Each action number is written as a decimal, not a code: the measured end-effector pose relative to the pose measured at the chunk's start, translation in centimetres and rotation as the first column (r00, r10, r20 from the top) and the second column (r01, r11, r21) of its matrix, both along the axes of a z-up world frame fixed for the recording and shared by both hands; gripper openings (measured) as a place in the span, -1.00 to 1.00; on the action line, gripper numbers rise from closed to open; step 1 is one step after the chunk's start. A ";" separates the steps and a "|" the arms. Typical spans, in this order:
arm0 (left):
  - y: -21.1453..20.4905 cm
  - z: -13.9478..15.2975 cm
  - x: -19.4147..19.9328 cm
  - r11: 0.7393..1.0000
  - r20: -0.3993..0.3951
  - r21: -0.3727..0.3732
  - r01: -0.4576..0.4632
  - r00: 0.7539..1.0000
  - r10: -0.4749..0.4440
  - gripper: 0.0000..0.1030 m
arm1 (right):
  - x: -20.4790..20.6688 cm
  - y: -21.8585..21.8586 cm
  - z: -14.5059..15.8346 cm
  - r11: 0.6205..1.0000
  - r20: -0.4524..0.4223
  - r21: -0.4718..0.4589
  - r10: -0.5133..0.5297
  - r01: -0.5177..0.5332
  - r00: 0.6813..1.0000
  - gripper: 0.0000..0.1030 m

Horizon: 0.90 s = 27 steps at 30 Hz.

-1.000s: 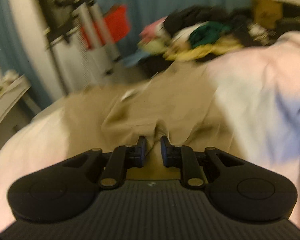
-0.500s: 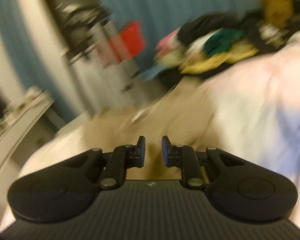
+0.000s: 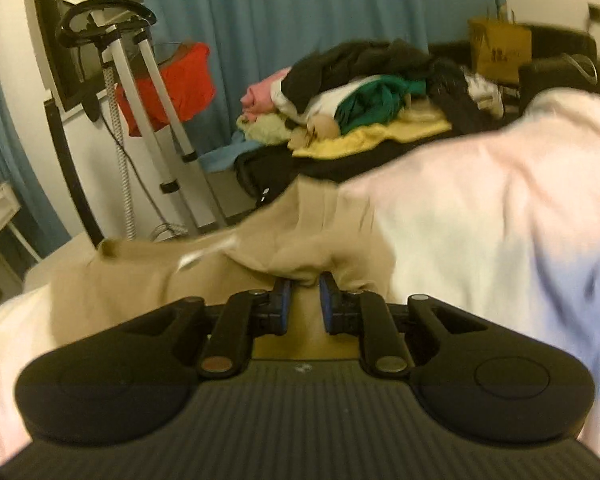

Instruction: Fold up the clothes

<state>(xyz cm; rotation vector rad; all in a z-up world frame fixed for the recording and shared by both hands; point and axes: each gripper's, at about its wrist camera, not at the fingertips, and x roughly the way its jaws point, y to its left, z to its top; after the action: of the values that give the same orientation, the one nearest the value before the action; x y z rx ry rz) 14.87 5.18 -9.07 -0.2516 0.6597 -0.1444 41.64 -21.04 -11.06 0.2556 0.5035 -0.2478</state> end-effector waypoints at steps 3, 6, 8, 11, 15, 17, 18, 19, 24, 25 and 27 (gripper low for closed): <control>-0.2 -0.4 0.3 1.000 -0.002 0.012 0.005 1.000 -0.005 0.85 | 0.6 -0.4 0.7 0.997 0.045 -0.074 -0.007 0.011 0.999 -0.60; -0.6 -0.5 0.4 0.999 0.005 0.031 0.017 1.000 -0.017 0.85 | -0.3 -0.9 1.9 0.998 0.108 -0.062 -0.001 0.008 0.994 -0.57; -0.9 -0.5 0.5 0.999 0.005 0.046 0.027 1.000 -0.027 0.85 | -2.0 -1.1 2.5 1.000 0.093 -0.021 0.024 -0.022 0.995 -0.57; -1.1 -0.1 0.2 0.997 0.009 0.058 0.048 0.999 -0.049 0.85 | -5.3 -1.4 3.5 0.997 0.064 0.036 0.072 -0.075 0.995 -0.56; -1.8 1.3 -1.0 0.988 0.050 0.133 0.079 0.995 -0.087 0.85 | -14.0 -1.2 5.4 0.987 0.080 0.095 0.121 -0.129 0.989 -0.52; -2.2 2.4 -2.2 0.980 0.084 0.174 0.093 0.990 -0.109 0.85 | -19.2 -0.7 6.2 0.982 0.088 0.122 0.131 -0.141 0.987 -0.31; -2.3 2.9 -3.0 0.977 0.097 0.187 0.099 0.988 -0.119 0.85 | -21.5 -0.3 6.6 0.980 0.090 0.127 0.143 -0.153 0.986 -0.12; -2.5 3.4 -3.8 0.974 0.110 0.200 0.106 0.985 -0.130 0.85 | -23.6 0.1 6.9 0.978 0.092 0.128 0.156 -0.168 0.983 0.06; -3.1 5.7 -8.7 0.970 0.110 0.201 0.137 0.981 -0.162 0.85 | -33.3 2.2 8.8 0.952 0.112 0.077 0.287 -0.296 0.951 0.28; -3.1 6.2 -9.7 0.971 0.112 0.187 0.149 0.979 -0.171 0.85 | -35.0 2.4 8.9 0.943 0.119 0.088 0.310 -0.321 0.943 0.61; -3.2 6.9 -11.7 0.972 0.111 0.160 0.173 0.975 -0.192 0.85 | -38.4 2.1 8.3 0.921 0.132 0.140 0.345 -0.362 0.929 0.87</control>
<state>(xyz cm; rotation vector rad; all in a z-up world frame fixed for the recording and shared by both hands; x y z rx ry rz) 3.18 1.99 -2.21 -0.0363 0.5649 -0.2841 3.20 -18.92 -2.77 0.3290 0.4574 0.1616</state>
